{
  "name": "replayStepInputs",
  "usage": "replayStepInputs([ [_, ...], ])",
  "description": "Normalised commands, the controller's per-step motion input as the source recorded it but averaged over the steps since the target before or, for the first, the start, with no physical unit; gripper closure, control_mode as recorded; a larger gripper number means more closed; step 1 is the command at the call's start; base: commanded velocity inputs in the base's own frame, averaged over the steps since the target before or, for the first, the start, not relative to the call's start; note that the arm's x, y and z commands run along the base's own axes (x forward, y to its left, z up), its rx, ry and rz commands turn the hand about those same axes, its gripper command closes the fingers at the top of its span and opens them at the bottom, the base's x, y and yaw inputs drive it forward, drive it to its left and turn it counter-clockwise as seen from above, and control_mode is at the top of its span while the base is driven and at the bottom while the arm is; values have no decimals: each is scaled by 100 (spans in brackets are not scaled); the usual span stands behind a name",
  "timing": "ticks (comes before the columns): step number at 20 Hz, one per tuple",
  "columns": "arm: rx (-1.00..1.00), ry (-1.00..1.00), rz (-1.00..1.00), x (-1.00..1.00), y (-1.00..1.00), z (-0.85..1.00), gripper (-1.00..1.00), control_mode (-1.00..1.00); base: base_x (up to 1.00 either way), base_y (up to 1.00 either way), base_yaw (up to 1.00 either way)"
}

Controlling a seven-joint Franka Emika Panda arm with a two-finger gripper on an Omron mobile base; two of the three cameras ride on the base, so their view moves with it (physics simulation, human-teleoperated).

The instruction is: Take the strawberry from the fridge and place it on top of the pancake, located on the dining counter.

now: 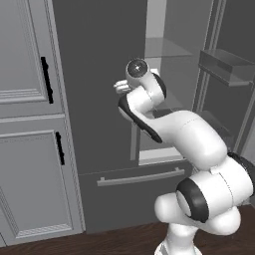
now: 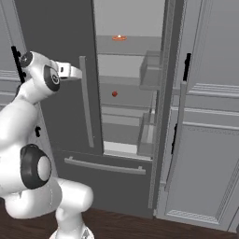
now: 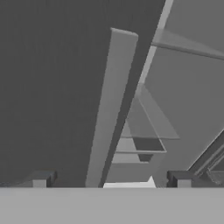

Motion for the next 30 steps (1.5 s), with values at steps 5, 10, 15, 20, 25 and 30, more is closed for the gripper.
replayStepInputs([
  [5, 9, 0, 2, 62, 27, -29, -100, -100, 0, 0, 0],
  [10, 36, 0, 0, 47, -1, -42, -100, -100, 0, 0, 0],
  [15, 16, 0, -3, -16, -4, 1, -100, -100, 0, 0, 0],
  [20, -5, 4, 0, -36, 1, 26, -100, -100, 0, 0, 0],
  [25, -10, 17, 0, 3, -20, 15, -100, -100, 0, 0, 0],
  [30, 1, 0, 0, -2, -61, -12, -100, -100, 0, 0, 0],
])
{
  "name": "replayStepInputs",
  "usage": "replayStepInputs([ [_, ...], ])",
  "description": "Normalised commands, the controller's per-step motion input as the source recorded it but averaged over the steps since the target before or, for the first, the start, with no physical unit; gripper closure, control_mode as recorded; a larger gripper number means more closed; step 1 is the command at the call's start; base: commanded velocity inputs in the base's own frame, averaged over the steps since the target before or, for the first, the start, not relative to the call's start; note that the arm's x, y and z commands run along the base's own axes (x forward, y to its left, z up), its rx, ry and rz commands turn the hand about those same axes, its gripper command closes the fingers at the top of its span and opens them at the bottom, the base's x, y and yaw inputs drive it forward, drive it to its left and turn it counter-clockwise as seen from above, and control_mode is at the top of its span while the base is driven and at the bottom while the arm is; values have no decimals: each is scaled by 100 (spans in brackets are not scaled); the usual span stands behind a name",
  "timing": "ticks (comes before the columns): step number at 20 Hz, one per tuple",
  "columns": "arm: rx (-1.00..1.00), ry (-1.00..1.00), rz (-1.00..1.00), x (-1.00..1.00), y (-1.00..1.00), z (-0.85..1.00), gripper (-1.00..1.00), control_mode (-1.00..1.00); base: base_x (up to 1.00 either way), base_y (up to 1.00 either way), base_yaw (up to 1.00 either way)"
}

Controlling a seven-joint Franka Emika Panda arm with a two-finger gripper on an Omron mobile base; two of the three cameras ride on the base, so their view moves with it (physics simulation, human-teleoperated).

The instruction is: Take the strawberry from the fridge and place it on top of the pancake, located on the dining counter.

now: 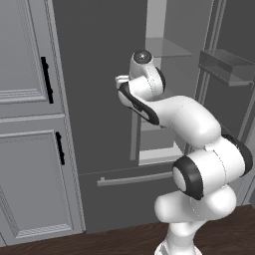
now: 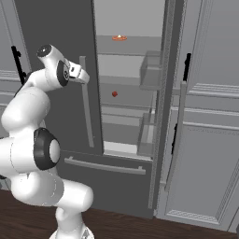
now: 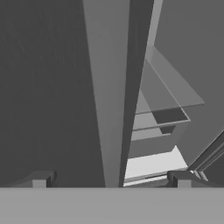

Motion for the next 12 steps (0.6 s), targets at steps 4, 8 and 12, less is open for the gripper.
replayStepInputs([
  [4, 1, -8, 0, 1, -12, -28, -100, -100, 0, 0, 0],
  [8, 0, -3, 0, 50, -9, -24, -100, -100, 0, 0, 0],
  [12, 0, 0, 0, 57, 0, -13, -100, -100, 0, 0, 0],
])
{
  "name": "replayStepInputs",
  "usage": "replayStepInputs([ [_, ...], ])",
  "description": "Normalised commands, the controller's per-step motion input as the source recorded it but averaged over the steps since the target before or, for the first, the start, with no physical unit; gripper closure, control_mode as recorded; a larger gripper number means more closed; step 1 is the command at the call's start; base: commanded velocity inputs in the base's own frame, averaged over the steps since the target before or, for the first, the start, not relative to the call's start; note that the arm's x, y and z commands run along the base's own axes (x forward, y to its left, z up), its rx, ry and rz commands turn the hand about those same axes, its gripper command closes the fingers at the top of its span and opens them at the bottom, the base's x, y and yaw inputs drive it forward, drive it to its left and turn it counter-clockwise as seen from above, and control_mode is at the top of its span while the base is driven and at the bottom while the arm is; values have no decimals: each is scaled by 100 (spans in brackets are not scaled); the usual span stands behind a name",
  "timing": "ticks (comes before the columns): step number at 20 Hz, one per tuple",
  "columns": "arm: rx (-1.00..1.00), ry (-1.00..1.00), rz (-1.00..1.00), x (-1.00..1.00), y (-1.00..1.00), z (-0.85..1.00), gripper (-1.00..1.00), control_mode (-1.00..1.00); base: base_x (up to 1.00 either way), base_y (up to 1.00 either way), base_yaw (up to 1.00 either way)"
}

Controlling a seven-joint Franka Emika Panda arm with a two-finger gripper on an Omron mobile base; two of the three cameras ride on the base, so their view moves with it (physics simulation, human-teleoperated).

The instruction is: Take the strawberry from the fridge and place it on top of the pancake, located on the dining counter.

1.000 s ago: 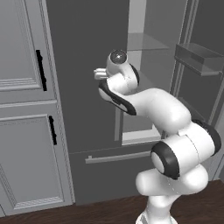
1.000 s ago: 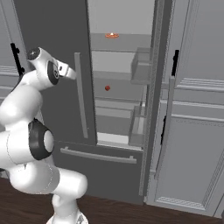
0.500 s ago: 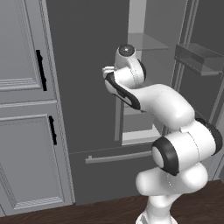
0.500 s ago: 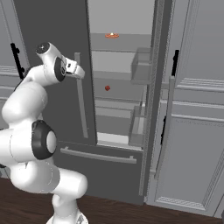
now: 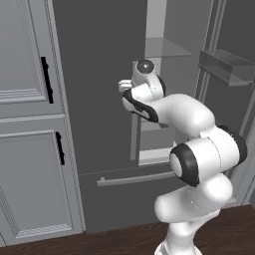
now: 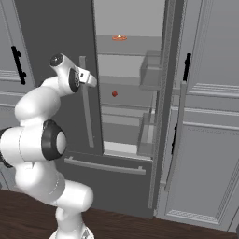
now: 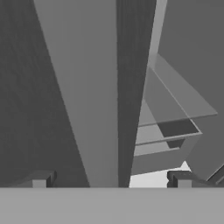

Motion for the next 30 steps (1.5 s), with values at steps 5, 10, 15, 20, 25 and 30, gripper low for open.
replayStepInputs([
  [5, 0, -1, 0, 34, 1, -19, -100, -100, 0, 0, 0],
  [10, 0, -9, 0, 18, 0, -22, -100, -100, 0, 0, 0],
  [15, -6, -25, 0, 3, 4, -36, -100, -100, 0, 0, 0],
  [20, -1, -6, 0, 49, 0, -9, -100, -100, 0, 0, 0],
  [25, 0, -3, 0, 57, 0, -1, -100, -100, 0, 0, 0],
  [30, 0, -1, -5, -9, 2, -5, 100, -100, 0, 0, 0],
])
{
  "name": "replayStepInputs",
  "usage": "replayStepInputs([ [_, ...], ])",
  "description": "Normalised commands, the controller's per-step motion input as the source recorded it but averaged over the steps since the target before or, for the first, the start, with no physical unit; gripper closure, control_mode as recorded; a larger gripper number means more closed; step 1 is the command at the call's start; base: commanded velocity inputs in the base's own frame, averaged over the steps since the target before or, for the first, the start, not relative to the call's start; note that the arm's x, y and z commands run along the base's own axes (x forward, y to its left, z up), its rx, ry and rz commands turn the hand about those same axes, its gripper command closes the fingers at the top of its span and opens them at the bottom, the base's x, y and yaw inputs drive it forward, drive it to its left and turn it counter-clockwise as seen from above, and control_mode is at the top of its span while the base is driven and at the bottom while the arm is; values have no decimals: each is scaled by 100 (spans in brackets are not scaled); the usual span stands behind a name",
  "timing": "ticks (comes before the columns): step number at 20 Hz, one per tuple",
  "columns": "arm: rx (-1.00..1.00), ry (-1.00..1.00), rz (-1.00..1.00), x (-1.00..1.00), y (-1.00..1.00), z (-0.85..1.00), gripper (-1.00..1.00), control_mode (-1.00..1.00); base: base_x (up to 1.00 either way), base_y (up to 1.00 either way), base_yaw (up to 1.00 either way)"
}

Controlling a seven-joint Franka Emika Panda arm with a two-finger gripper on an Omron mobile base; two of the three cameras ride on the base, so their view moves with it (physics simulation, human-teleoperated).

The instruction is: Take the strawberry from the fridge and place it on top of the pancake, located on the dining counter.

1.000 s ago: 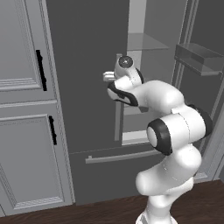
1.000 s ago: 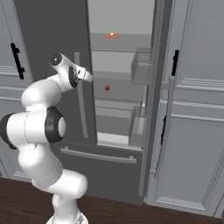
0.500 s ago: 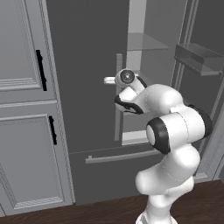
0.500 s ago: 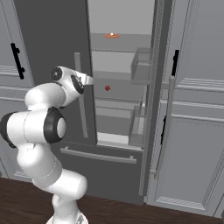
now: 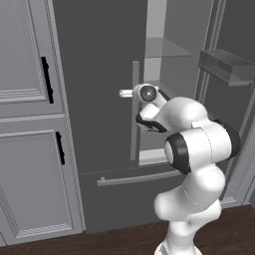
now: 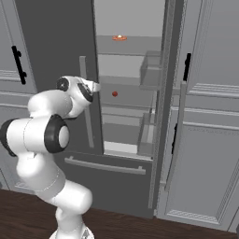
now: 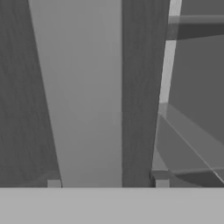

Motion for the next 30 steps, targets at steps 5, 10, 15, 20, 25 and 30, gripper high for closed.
replayStepInputs([
  [5, 0, 2, -22, -73, 15, -8, 100, -100, 0, 0, 0],
  [10, 0, 3, -31, -98, 23, 0, 100, -100, 0, 0, 0],
  [15, 0, 2, -31, -100, 39, 0, 100, -100, 0, 0, 0],
  [20, 0, 10, -31, -100, 56, 0, 100, -100, 0, 0, 0],
  [25, -2, 2, -31, -77, 89, 0, 100, -100, 0, 0, 0],
  [30, -1, 0, -23, -31, 97, -1, -100, -100, 0, 0, 0],
])
